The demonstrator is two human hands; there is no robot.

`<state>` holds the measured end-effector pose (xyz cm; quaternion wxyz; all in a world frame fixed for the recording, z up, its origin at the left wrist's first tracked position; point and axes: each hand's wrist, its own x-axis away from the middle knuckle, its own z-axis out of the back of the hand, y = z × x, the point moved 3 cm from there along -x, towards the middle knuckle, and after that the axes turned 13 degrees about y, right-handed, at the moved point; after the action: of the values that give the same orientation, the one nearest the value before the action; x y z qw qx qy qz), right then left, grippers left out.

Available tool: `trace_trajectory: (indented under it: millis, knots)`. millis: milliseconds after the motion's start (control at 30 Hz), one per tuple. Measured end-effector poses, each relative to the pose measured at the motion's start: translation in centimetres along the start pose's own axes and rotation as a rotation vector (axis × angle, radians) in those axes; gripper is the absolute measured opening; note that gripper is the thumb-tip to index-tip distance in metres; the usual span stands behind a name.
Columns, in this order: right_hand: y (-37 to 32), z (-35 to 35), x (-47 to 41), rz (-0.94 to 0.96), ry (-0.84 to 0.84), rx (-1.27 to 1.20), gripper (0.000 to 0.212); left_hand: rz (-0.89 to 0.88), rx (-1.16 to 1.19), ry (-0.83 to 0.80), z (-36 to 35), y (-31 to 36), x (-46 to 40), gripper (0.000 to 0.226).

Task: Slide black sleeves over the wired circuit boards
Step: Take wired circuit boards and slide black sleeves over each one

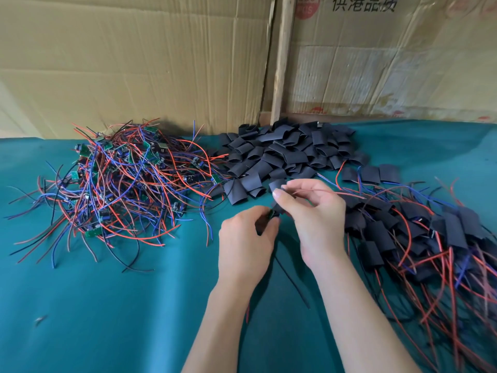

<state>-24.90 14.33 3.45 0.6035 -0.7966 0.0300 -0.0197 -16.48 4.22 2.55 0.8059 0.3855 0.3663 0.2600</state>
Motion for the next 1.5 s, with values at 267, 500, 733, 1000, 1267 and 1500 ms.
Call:
trace_trajectory:
  millis: [267, 500, 733, 1000, 1267, 1500]
  knots:
    - [-0.2, 0.3, 0.0, 0.141, -0.009, 0.11, 0.018, 0.138, 0.183, -0.143, -0.3, -0.3, 0.0, 0.013]
    - [-0.5, 0.3, 0.3, 0.168, -0.117, 0.268, 0.016, 0.276, 0.325, -0.171, -0.4, -0.7, -0.1, 0.029]
    - [-0.1, 0.3, 0.3, 0.061, -0.23, 0.287, 0.017, 0.184, 0.312, -0.109, -0.1, -0.4, 0.1, 0.033]
    - [-2.0, 2.5, -0.5, -0.046, -0.246, 0.338, 0.01, 0.066, 0.171, -0.072, 0.4, 0.1, -0.1, 0.024]
    - [-8.7, 9.5, -2.6, 0.071, -0.173, 1.201, 0.046, 0.202, -0.317, 0.305, 3.9, -3.5, -2.4, 0.028]
    - [-9.5, -2.8, 1.5, 0.504, -0.296, 0.936, 0.028, 0.238, -0.257, 0.307, 4.2, -3.8, -2.5, 0.032]
